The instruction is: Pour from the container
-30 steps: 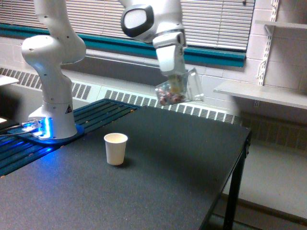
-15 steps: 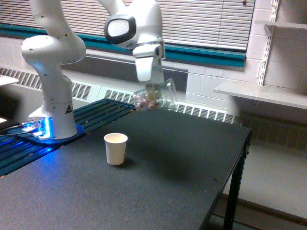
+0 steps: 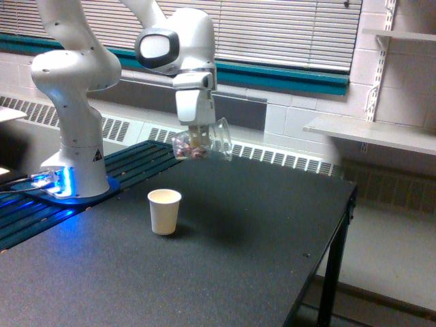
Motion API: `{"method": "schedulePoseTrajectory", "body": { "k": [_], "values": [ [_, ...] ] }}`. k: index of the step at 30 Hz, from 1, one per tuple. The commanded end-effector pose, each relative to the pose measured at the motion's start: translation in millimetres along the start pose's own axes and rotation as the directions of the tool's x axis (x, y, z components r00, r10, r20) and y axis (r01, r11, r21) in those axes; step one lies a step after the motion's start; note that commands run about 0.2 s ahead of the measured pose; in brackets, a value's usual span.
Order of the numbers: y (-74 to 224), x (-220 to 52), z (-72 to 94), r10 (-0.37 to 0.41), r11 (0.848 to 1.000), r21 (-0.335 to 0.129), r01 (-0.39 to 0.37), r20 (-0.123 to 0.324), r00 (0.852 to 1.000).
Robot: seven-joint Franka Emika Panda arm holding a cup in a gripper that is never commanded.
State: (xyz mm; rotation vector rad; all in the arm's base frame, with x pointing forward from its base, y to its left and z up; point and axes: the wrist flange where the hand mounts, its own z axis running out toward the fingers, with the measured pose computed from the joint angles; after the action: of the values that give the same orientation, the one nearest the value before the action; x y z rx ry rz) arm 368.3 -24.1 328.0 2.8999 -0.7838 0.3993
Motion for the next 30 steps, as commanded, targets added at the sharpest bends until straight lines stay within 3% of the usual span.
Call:
{"method": "schedulePoseTrajectory", "body": {
  "k": [1,10,30],
  "values": [
    [9,-24,0.7,0.012,1.000,-0.020,-0.012,0.023,1.000],
    [26,-52,3.7,0.036,0.998,-0.047,-0.032,0.070,0.997],
    [21,-66,-15.6,0.091,0.995,-0.045,-0.085,0.145,0.985]
  ]
}}
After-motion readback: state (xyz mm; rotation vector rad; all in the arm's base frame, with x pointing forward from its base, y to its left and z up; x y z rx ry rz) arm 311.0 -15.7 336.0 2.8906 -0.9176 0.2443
